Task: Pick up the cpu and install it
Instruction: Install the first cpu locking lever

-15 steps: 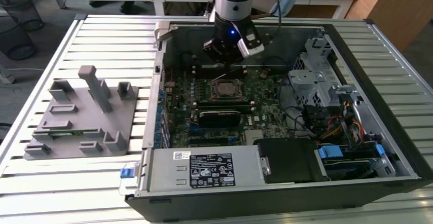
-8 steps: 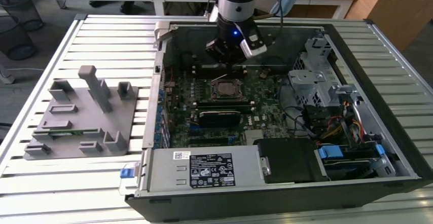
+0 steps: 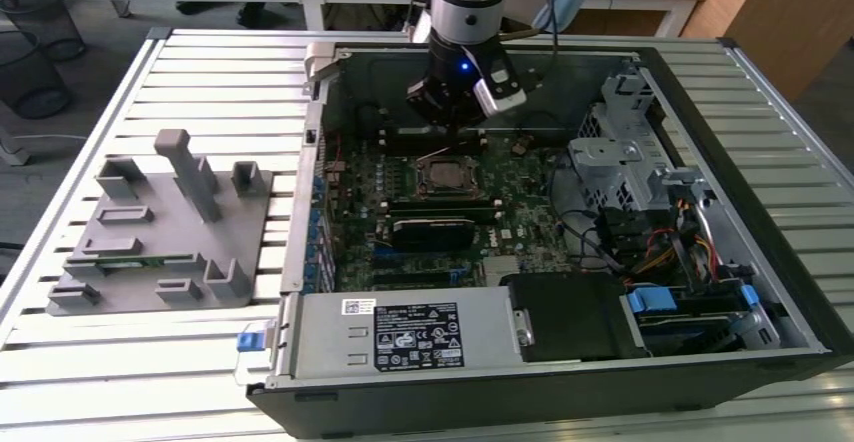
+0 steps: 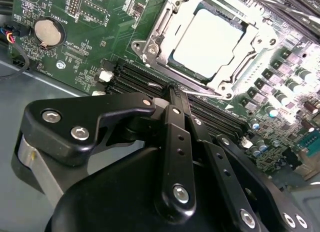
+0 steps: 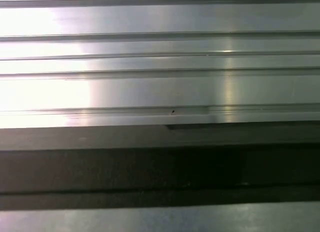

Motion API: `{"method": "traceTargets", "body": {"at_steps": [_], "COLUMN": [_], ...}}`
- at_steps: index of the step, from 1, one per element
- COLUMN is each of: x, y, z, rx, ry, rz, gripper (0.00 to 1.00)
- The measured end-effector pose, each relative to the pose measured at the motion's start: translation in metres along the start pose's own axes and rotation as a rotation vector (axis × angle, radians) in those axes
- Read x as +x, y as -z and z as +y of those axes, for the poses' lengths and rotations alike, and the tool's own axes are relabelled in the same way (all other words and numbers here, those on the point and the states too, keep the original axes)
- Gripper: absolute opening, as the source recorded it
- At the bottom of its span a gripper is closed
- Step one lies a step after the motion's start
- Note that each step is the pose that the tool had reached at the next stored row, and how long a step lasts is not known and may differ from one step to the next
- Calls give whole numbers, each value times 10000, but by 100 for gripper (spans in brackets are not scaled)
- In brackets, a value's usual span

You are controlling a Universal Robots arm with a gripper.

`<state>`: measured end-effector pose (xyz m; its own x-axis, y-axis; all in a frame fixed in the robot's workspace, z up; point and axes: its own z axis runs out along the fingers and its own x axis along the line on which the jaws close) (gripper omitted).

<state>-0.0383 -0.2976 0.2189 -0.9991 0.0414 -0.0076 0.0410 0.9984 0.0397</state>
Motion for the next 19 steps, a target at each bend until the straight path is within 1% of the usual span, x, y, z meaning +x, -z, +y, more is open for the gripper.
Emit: {"method": "traceTargets", "body": {"at_steps": [12,19], "x": [-45,-88], "y": [-74,-114], "z": [7,7], "rx": [1,2], "ry": [-1,0], "rz": [1,1], "gripper": [11,11]}}
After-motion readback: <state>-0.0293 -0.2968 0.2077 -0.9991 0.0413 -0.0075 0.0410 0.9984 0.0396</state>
